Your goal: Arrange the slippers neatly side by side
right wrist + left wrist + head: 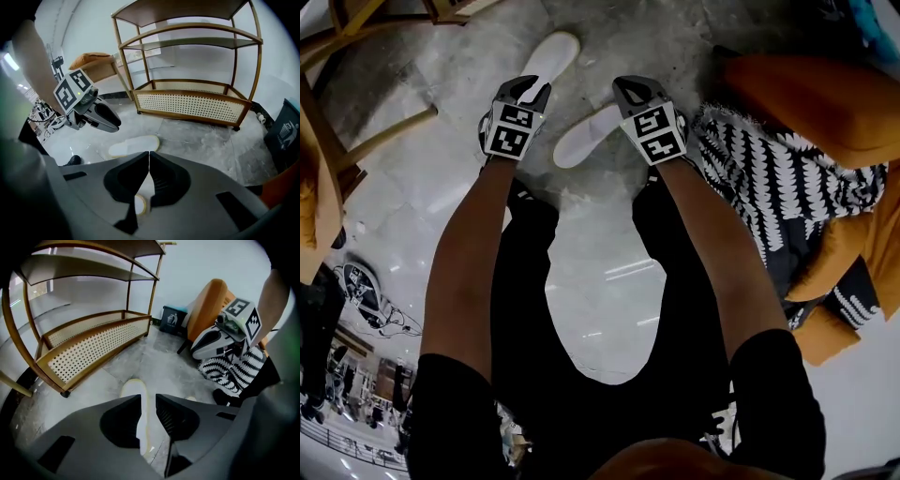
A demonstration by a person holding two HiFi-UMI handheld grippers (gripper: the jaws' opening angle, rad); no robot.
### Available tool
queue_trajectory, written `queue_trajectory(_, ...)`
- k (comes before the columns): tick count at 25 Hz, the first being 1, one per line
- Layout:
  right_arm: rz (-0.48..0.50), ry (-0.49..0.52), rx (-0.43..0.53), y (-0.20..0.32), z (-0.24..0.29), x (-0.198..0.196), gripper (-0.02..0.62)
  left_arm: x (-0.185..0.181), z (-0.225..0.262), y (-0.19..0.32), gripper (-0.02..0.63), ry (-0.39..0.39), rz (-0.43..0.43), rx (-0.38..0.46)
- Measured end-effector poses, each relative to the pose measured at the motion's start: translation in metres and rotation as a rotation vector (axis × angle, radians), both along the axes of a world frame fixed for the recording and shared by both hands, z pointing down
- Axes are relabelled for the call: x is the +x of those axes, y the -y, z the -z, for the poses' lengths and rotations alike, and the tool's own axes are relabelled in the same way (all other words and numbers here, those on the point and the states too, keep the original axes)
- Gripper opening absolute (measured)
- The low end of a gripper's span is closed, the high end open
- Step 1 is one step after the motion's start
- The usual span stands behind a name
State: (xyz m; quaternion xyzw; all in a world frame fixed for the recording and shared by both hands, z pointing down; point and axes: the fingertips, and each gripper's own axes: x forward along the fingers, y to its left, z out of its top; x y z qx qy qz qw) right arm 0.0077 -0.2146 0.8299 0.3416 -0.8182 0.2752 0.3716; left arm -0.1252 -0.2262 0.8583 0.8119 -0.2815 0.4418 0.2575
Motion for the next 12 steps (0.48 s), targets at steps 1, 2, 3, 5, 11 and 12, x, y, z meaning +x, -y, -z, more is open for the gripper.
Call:
queue_trajectory(1,0.013,-0.005,-0.002,0.0,-0.006,0.0,0.032,0.0,-0.008,0.001,0.11,0.02,-0.016,-0.006)
queue_trajectory(2,0.028,-0.007,-0.001,0.001,-0.011,-0.001,0.032,0.001,-0.017,0.001,0.112,0.038,-0.031,-0.011)
queue_trajectory(3,0.042,-0.008,0.002,0.002,-0.016,-0.002,0.032,0.001,-0.025,0.0,0.115,0.055,-0.045,-0.018)
queue_trajectory(5,0.055,-0.004,0.01,0.004,-0.023,-0.002,0.032,0.003,-0.042,0.0,0.121,0.083,-0.074,-0.029)
queue_trajectory(11,0.041,-0.01,0.025,0.008,-0.045,0.012,0.032,0.005,-0.085,-0.001,0.12,0.175,-0.152,-0.053)
queue_trajectory(12,0.047,-0.015,0.027,0.008,-0.049,0.014,0.032,0.005,-0.09,-0.001,0.12,0.192,-0.167,-0.057)
